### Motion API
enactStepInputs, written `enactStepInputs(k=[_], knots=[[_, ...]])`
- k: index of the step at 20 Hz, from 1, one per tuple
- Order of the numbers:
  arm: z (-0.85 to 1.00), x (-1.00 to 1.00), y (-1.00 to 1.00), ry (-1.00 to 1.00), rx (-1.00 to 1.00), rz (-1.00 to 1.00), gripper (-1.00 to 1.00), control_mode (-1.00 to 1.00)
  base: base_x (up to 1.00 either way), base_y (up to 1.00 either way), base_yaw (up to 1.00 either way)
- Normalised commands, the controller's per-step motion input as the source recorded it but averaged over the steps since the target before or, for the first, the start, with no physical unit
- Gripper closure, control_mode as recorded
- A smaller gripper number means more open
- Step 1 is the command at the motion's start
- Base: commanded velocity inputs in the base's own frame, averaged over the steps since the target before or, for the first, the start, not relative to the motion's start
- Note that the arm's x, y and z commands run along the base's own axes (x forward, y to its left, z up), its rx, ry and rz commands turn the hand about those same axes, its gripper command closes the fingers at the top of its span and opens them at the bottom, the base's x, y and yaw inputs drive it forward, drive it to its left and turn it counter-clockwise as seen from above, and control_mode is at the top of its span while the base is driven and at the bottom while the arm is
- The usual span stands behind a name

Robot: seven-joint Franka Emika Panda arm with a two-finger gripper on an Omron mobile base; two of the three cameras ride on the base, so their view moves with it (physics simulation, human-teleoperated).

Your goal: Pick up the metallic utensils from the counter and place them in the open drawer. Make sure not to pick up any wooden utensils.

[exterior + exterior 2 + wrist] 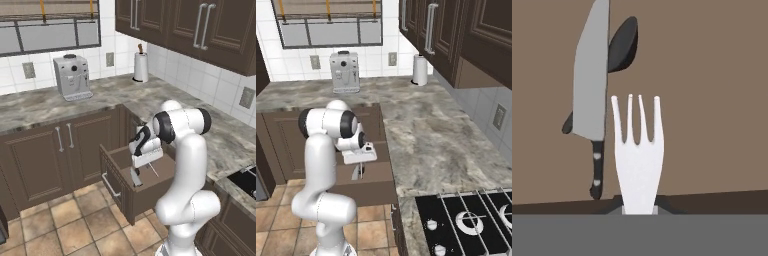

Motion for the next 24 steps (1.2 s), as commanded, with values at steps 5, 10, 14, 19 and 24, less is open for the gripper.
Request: enactStepInputs(k=[5,10,14,19,24], knots=[[-0.26,0.0,0.0,0.0,0.0,0.0,1.0,-1.0,0.0,0.0,0.0],[-0.21,0.01,0.0,0.0,0.0,0.0,1.0,-1.0,0.0,0.0,0.0],[-0.21,0.0,0.0,0.0,0.0,0.0,1.0,-1.0,0.0,0.0,0.0],[-0.23,0.0,0.0,0.0,0.0,0.0,1.0,-1.0,0.0,0.0,0.0],[-0.22,0.0,0.0,0.0,0.0,0.0,-1.0,-1.0,0.0,0.0,0.0]])
